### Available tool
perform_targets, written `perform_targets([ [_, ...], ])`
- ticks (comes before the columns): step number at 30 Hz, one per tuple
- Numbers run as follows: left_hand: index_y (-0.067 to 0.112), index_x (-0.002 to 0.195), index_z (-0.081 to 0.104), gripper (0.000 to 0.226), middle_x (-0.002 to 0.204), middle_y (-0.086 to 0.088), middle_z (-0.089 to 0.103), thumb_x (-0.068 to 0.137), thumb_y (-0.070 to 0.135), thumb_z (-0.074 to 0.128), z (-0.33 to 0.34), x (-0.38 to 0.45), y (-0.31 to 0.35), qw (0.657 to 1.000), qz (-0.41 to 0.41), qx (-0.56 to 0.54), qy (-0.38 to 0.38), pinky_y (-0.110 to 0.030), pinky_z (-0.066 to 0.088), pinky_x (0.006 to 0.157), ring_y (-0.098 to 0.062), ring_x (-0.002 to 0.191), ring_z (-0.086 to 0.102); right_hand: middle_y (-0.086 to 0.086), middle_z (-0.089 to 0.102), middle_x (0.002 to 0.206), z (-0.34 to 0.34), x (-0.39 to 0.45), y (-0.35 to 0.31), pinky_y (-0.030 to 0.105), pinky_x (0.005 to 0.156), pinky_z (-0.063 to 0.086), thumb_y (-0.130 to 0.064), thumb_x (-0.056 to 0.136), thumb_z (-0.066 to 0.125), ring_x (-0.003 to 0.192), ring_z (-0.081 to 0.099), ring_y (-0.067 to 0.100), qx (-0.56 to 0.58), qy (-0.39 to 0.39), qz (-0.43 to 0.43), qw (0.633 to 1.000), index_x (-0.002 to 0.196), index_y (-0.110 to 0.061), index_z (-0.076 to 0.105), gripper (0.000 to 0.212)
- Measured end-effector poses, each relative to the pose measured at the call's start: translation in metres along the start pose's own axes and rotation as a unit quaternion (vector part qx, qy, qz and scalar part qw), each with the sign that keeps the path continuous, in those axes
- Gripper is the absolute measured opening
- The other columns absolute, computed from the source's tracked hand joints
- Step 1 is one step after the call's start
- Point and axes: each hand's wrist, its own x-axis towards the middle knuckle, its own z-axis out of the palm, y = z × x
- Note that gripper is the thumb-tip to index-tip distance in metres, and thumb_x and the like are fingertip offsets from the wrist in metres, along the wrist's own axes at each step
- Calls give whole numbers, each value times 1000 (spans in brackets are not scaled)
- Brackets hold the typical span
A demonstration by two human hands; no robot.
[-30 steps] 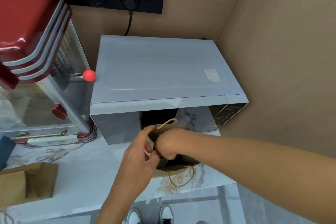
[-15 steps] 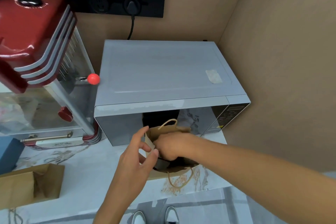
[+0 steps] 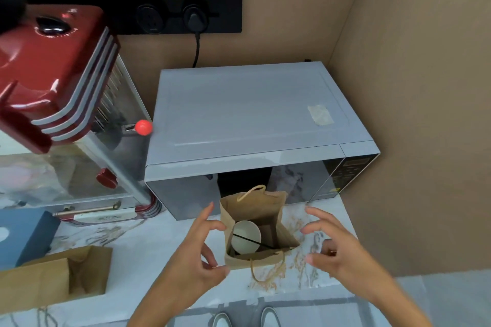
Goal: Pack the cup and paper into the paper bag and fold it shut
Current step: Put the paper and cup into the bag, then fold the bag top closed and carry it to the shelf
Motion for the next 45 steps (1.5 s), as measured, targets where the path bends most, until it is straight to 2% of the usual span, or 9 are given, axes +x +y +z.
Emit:
perform_targets([
  [4, 43, 106, 54, 51, 135, 61, 10, 66, 30, 83, 10, 13, 6, 1000, -3, 12, -4, -16, 57, 60, -9, 68, 60, -50, 13, 144, 23, 21, 7, 19, 57, 50, -22, 75, 78, 51, 46, 7, 4, -24, -43, 999, 95, -38, 60, 32],
  [8, 45, 94, 66, 37, 122, 32, 54, 76, 17, 81, 16, 19, 9, 996, -35, -48, 59, -21, 54, 46, -14, 51, 61, -57, 28, 133, 31, 34, 3, 20, 47, 49, -19, 75, 73, 52, 63, 12, 97, -2, -48, 994, 84, -25, 66, 13],
  [13, 24, 78, 78, 44, 106, 14, 70, 84, -15, 62, 28, 17, 14, 983, -21, -145, 107, -13, 55, 62, -16, 71, 75, -12, 66, 122, 36, 33, 5, 31, 61, 61, -3, 85, 66, 78, 76, 27, 222, 54, -36, 973, 71, -18, 70, 20],
  [17, 11, 66, 58, 36, 104, -4, 78, 84, -17, 44, 31, 14, 4, 960, -17, -235, 151, -39, 58, 80, -28, 95, 71, 6, 74, 106, 40, 27, 10, 32, 75, 58, -2, 96, 52, 94, 71, 24, 284, 85, -37, 954, 75, -16, 60, 27],
  [20, 20, 76, 53, 21, 95, -6, 79, 91, 17, 65, 34, 14, 6, 950, -40, -277, 141, -22, 54, 66, -14, 87, 70, -1, 74, 97, 45, 27, 8, 28, 77, 51, -30, 85, 66, 91, 67, 14, 248, 96, -12, 964, 86, -22, 64, 8],
  [28, 47, 100, 59, 60, 102, 6, 61, 72, 0, 82, 51, 18, 5, 982, -60, -99, 147, -17, 56, 61, -12, 72, 59, -19, 43, 114, 71, 32, 15, 14, 62, 51, 5, 76, 75, 60, 50, 1, 103, 138, 7, 985, 116, -39, 56, 63],
  [35, 32, 77, 76, 29, 87, 21, 67, 71, 5, 85, 58, 15, -10, 977, -59, -92, 184, -10, 48, 61, -2, 62, 54, -22, 56, 56, 70, 27, 32, 7, 49, 43, 0, 80, 75, 46, 47, -1, 148, 190, 28, 970, 88, -39, 72, 40],
  [40, 16, 65, 77, 15, 68, -8, 67, 74, 6, 83, 57, 14, -20, 973, -93, -136, 164, -38, 52, 68, -16, 61, 56, -15, 63, 53, 74, 14, 35, 13, 51, 46, -4, 84, 70, 48, 52, -2, 160, 185, 35, 969, 77, -36, 73, 32],
  [45, 10, 61, 73, 16, 64, -4, 62, 73, 6, 83, 78, -2, -9, 982, -60, -144, 109, -26, 47, 59, -5, 53, 51, -10, 63, 52, 61, -15, 51, 14, 47, 45, 0, 84, 68, 45, 49, 1, 199, 232, 38, 952, 75, -27, 74, 29],
])
